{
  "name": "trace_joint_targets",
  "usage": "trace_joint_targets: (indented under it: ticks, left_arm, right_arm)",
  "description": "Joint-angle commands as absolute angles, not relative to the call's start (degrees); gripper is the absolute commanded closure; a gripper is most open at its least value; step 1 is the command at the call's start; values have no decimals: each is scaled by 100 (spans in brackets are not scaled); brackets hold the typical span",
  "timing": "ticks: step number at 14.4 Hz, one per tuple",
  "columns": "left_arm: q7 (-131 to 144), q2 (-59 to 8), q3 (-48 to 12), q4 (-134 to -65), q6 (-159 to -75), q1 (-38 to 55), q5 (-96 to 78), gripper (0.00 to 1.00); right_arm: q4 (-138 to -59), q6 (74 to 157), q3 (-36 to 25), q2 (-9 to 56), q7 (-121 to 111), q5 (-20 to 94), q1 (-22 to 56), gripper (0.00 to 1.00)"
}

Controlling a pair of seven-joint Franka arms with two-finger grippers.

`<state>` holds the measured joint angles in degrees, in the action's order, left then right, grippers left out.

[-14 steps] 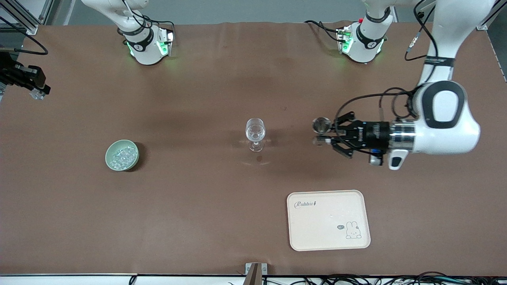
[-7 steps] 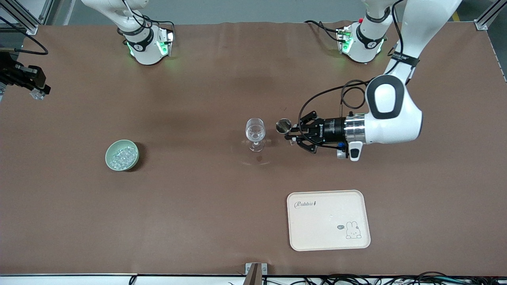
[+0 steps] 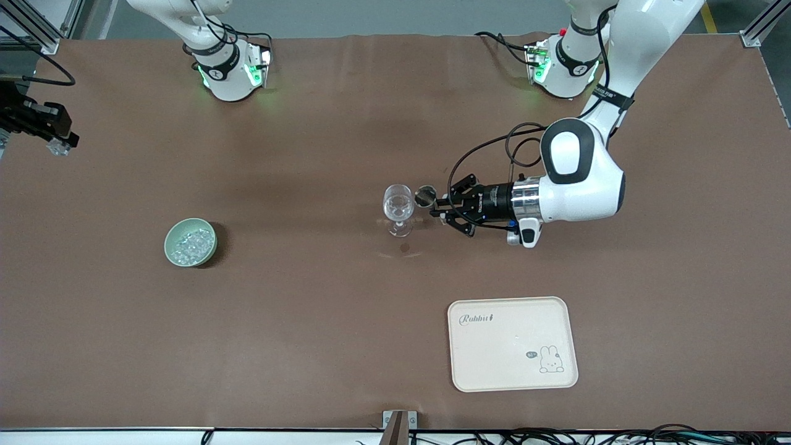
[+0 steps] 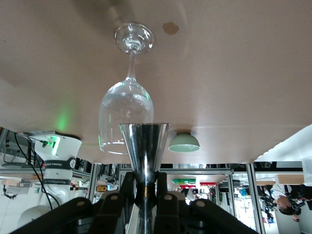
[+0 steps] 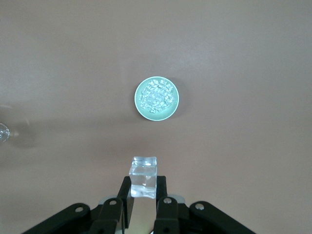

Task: Pour wine and add ice with both arms
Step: 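Carry the silver jigger with the left gripper to the wine glass, then tilt the jigger over the wine glass with the left gripper to pour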

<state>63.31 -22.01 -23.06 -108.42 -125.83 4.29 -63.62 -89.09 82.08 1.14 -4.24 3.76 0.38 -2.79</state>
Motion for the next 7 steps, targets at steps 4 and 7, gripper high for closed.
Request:
trace_joint_targets:
  ticks: [4,7]
  left_arm:
    - [6758,-2162,-2408,-10872,-13103,615,-5768,99]
    - [7039,-2224,-2575,-10837,-13314,615,-5415,99]
  right_arm:
    - [-8868,8174,62,-431,448,44,-220,99]
    - [-8868,8183,62,-431,448,44,-220,99]
